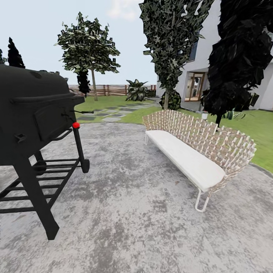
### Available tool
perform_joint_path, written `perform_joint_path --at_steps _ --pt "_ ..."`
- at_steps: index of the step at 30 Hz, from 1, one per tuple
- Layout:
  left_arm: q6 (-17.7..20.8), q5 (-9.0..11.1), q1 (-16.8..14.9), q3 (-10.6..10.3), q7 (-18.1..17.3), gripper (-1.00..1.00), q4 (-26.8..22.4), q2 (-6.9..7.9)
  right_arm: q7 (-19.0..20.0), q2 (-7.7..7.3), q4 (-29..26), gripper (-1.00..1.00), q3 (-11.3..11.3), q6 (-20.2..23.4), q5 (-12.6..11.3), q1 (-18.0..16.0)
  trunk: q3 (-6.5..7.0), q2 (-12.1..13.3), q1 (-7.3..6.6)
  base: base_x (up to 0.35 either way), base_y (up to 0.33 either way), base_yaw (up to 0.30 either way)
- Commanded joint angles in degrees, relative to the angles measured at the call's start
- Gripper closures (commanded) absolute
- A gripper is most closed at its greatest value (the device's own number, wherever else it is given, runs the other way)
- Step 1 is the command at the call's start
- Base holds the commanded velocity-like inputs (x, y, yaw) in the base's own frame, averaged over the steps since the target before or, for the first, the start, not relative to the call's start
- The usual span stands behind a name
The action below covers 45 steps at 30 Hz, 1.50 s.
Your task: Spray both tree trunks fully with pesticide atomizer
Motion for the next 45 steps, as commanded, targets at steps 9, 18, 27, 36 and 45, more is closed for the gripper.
perform_joint_path --at_steps 9,18,27,36,45 --pt "0.0 0.02 0.0 0.09 0.0 -1.0 0.0 0.0 0.0 0.02 0.09 -1.0 0.0 0.0 0.0 0.0 -0.63 0.0 0.0 0.34 0.0 0.165" --pt "-0.08 -0.04 0.0 0.09 0.0 -1.0 0.09 0.0 -0.13 0.03 0.16 -1.0 0.0 0.0 0.05 0.0 -1.27 0.0 0.0 0.338 -0.038 0.168" --pt "0.07 0.01 0.0 0.14 -0.01 -1.0 0.07 0.0 -0.16 0.03 0.18 -1.0 0.0 0.0 0.09 0.0 -1.89 0.0 0.0 0.317 -0.121 0.167" --pt "0.0 0.02 0.0 0.18 0.0 -1.0 0.09 0.0 0.0 0.03 0.1 -1.0 0.06 0.0 0.04 0.0 -2.02 0.0 0.0 0.313 -0.124 0.037" --pt "0.06 0.09 0.0 0.24 0.0 -1.0 0.07 0.0 -0.31 0.13 1.08 -1.0 -0.13 -0.07 -0.06 0.0 -2.02 0.0 0.0 0.313 -0.124 0.001"
